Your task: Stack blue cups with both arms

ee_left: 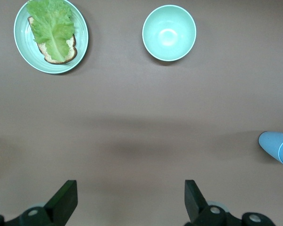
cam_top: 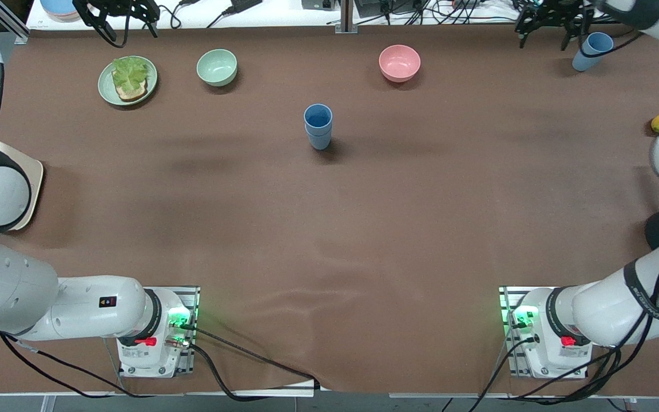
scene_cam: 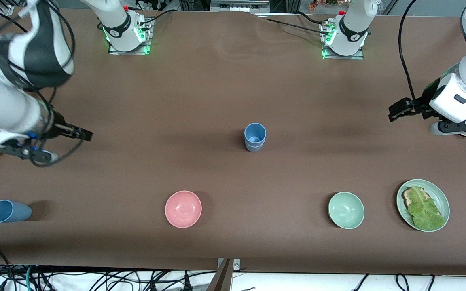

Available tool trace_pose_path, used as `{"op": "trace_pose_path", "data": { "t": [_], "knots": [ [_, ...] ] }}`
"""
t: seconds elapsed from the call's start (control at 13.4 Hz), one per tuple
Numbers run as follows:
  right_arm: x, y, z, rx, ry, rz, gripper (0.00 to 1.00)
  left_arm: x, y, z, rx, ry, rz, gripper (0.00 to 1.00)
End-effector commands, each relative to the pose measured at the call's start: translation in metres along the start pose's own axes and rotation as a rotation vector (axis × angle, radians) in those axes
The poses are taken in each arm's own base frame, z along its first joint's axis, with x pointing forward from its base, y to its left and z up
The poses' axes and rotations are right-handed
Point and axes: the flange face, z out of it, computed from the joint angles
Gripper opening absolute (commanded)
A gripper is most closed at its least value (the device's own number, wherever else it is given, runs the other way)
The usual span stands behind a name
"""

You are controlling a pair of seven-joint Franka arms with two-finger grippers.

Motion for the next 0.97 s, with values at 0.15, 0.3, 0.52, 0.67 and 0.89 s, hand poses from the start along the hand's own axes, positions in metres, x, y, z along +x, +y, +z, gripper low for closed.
{"op": "trace_pose_path", "data": {
  "t": [0.15, 0.3, 0.52, 0.67, 0.89],
  "knots": [
    [-0.099, 0.016, -0.068, -0.014, 0.109, -0.042, 1.0, 0.004, -0.001, -0.005, -0.002, 0.005, 0.013, 1.0],
    [-0.115, 0.011, -0.079, -0.009, 0.076, -0.048, 1.0, 0.004, -0.001, -0.005, -0.002, 0.005, 0.013, 1.0],
    [-0.1, 0.001, -0.106, 0.043, 0.039, -0.061, 1.0, 0.003, -0.001, -0.006, -0.002, 0.006, 0.013, 1.0],
    [-0.091, 0.015, -0.117, 0.063, 0.06, -0.036, 1.0, 0.003, -0.001, -0.006, -0.002, 0.006, 0.013, 1.0],
    [-0.08, 0.04, -0.119, 0.106, 0.056, 0.013, 1.0, 0.004, -0.001, -0.005, -0.003, 0.005, 0.013, 1.0]
  ]
}}
